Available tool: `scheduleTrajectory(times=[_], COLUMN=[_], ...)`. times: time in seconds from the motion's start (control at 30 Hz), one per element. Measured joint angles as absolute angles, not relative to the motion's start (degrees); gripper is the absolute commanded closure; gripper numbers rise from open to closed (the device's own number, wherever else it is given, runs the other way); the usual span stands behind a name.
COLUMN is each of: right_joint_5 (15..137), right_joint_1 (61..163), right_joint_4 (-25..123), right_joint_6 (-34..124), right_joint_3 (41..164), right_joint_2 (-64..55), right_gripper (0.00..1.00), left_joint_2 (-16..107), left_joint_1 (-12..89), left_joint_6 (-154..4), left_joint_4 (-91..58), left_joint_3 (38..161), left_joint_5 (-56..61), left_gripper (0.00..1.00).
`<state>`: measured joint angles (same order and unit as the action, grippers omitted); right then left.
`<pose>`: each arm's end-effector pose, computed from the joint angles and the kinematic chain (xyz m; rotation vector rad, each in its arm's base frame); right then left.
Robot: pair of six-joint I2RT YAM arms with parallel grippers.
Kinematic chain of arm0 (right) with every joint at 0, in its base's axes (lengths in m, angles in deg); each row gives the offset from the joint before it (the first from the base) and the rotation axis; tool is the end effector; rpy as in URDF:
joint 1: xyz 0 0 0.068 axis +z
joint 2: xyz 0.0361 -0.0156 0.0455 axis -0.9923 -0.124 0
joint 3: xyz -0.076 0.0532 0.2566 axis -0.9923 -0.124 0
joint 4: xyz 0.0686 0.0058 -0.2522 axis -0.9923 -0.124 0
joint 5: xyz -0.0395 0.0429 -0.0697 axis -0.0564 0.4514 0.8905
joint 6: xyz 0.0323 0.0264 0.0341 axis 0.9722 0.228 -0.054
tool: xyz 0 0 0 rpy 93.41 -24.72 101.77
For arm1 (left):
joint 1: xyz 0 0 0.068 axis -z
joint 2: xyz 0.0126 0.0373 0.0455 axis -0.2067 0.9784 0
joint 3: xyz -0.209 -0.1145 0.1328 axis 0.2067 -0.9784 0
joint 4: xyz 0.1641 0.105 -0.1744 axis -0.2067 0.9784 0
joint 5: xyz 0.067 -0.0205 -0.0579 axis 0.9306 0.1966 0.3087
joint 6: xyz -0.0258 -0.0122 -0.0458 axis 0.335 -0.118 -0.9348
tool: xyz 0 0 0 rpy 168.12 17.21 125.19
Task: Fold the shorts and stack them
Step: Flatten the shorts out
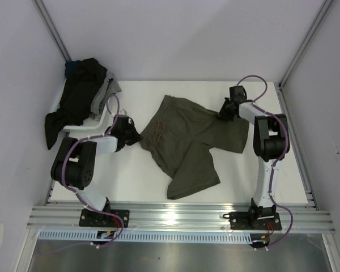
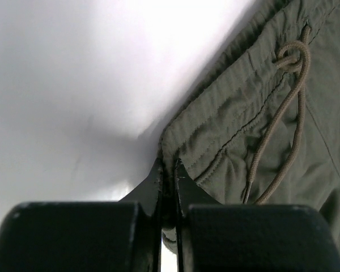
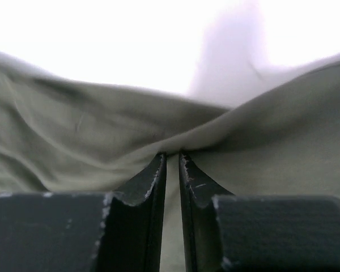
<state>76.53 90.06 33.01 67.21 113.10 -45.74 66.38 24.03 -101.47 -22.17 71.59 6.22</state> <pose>0.4565 0.0616 0.1558 0.4262 2.4898 0.4043 0.3177 -0.0710 0.1416 -0.5062 2.3537 -0.5117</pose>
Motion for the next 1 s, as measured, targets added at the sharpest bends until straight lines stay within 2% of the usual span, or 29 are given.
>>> scheduleTrajectory(times=[0.1, 0.13, 0.2, 0.23, 0.37, 0.47, 0.5, 0.63, 0.77, 1.0], right_joint_5=[76.07, 75.65, 74.63, 74.28, 72.86, 72.13, 72.13, 72.05, 71.98, 79.17], right_joint_1=[91.54, 91.94, 92.61, 92.96, 93.90, 94.65, 95.02, 99.28, 108.70, 130.21], right_joint_4=[31.43, 30.71, 30.17, 30.01, 28.13, 27.59, 27.65, 28.94, 28.72, 22.58], right_joint_6=[67.36, 67.36, 67.27, 67.03, 65.65, 64.69, 64.67, 65.72, 66.66, 67.99], right_joint_3=[121.75, 124.24, 127.63, 128.05, 127.37, 120.40, 116.18, 98.76, 84.14, 76.64], right_joint_2=[-51.07, -52.49, -54.07, -54.15, -51.79, -44.58, -40.43, -20.95, -3.82, 7.13], right_gripper=[0.68, 0.58, 0.51, 0.42, 0.31, 0.27, 0.21, 0.18, 0.19, 0.24], left_joint_2=[64.33, 63.76, 62.95, 62.52, 61.25, 60.53, 60.40, 59.78, 59.22, 58.04], left_joint_1=[22.95, 22.87, 22.87, 22.87, 22.89, 22.87, 22.87, 22.87, 22.87, 22.87], left_joint_6=[-102.52, -102.87, -103.32, -103.41, -103.85, -104.00, -104.18, -104.29, -104.22, -103.76], left_joint_4=[-22.96, -23.11, -23.13, -23.16, -23.24, -23.26, -23.33, -23.44, -23.37, -23.37], left_joint_3=[69.08, 68.46, 67.72, 67.35, 66.45, 65.89, 65.78, 65.51, 65.51, 65.51], left_joint_5=[7.77, 8.49, 9.67, 10.52, 12.47, 13.54, 13.58, 13.54, 13.54, 13.43], left_gripper=[1.00, 1.00, 1.00, 1.00, 1.00, 1.00, 1.00, 1.00, 1.00, 1.00])
